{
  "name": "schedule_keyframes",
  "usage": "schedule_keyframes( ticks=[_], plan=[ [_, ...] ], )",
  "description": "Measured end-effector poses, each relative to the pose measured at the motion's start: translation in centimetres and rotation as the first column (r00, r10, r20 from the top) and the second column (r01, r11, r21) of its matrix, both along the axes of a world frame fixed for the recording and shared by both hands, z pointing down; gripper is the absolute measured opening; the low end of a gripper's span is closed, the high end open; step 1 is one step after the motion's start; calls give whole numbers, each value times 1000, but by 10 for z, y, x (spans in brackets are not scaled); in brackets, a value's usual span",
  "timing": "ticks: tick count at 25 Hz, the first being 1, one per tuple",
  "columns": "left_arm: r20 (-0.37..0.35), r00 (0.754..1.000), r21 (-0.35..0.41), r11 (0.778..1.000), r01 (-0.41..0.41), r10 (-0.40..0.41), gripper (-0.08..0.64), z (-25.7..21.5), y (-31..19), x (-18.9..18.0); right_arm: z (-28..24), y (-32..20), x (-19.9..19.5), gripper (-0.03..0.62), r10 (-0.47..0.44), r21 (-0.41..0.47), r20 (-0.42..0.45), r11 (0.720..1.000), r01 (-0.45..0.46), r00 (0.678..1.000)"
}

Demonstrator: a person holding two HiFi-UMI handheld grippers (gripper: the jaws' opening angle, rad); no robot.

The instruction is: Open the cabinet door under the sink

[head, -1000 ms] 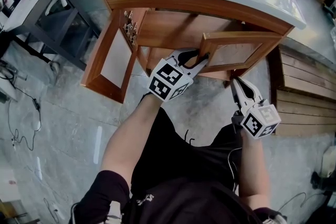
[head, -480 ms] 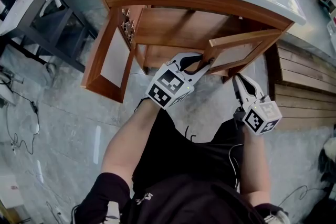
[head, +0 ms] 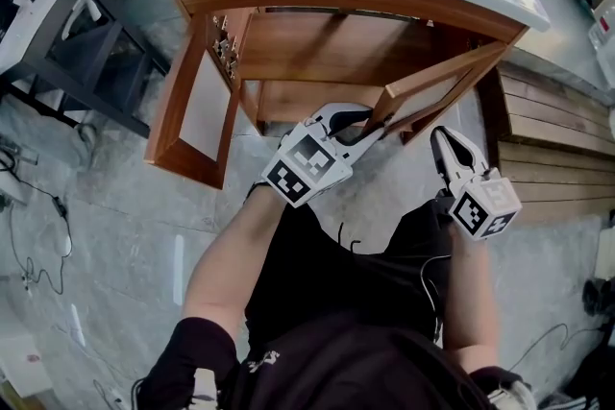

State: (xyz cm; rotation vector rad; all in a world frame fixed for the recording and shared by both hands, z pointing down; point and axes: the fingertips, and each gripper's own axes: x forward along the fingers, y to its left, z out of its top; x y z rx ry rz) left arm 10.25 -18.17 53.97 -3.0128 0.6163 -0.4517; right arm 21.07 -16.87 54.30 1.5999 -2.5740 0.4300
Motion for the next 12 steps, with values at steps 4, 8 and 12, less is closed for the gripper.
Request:
schedule_keyframes(
  ticks=[4, 8, 12],
  plan=[
    [12, 999, -6, 999, -53, 53, 89, 0, 13, 5, -5, 2, -1, 34, 7, 5, -7, 1000, -7, 1000],
    [-6, 997, -20, 997, -77, 77, 87, 0, 22, 10, -5, 6, 0, 34, 17, 6, -12, 1000, -17, 1000],
    [-21, 994, -32, 994, -106, 105, 87, 0, 30, 14, -3, 9, 4, 34, 28, 1, -14, 1000, -28, 1000]
  ],
)
